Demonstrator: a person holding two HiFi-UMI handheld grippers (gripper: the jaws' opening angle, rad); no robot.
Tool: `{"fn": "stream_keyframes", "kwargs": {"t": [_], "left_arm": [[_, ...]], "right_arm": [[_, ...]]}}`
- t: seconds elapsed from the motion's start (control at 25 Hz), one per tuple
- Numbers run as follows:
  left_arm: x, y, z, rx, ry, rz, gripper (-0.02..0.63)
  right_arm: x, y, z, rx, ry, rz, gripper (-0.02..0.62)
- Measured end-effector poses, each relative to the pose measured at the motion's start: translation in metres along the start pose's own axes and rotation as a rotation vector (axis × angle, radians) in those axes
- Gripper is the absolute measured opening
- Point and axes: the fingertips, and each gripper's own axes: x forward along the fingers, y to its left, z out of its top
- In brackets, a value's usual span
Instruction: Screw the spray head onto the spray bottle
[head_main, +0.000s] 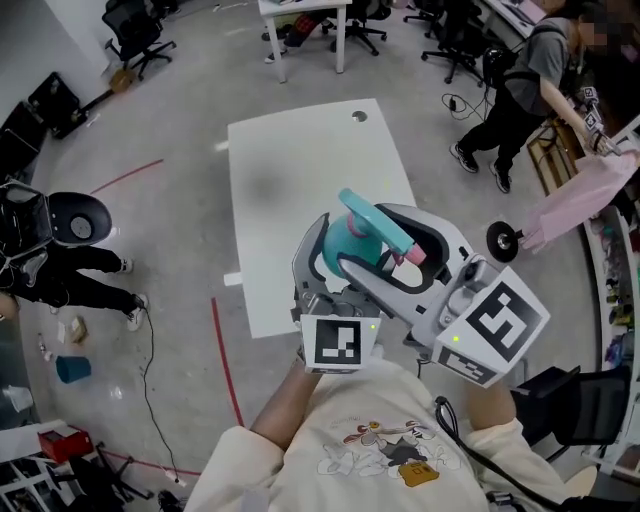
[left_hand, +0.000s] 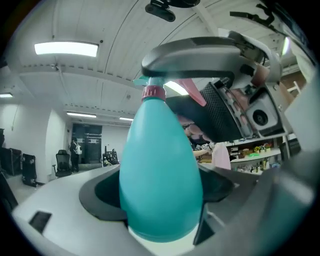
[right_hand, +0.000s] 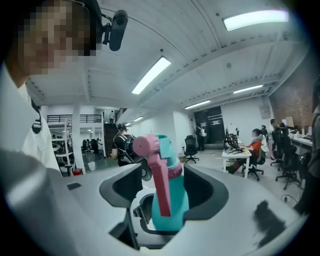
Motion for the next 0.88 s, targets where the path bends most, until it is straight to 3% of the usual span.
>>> {"fn": "stream_keyframes", "kwargs": {"t": [0.16,0.28,0.44,0.6,0.72,0.88], "left_arm": [[0.005,0.009,0.005,-0.032,-0.008,-0.074,0.425],[-0.011,0.015,0.006,-0.048,0.009,-0.161,0.425],[-0.023,0.021,-0.001,-0.074,-0.033,-0.403,0.425],[-0.038,0.009,-0.002,-0.049,-0.030,-0.619,0.425],[-0.038,-0.011,0.005,-0.022,-0.020,-0.702,0.425],[-0.037,-0.030,0.012,-0.041,-0.024,-0.748,0.425]], "right_arm": [[-0.025,0.009,0.023,-0.001,-0.044,0.194,0.252],[-0.050,0.003,0.040,-0.036,-0.096,0.221,0.252],[-0.033,-0.008,0.037,-0.186,-0.054,0.275,0.252],[-0.008,0.000,0.020,-0.221,0.019,0.379,0.250],[-0.006,0.006,0.016,-0.218,0.021,0.434,0.250],[-0.007,0.012,0.015,-0.226,0.030,0.483,0.246]]}}
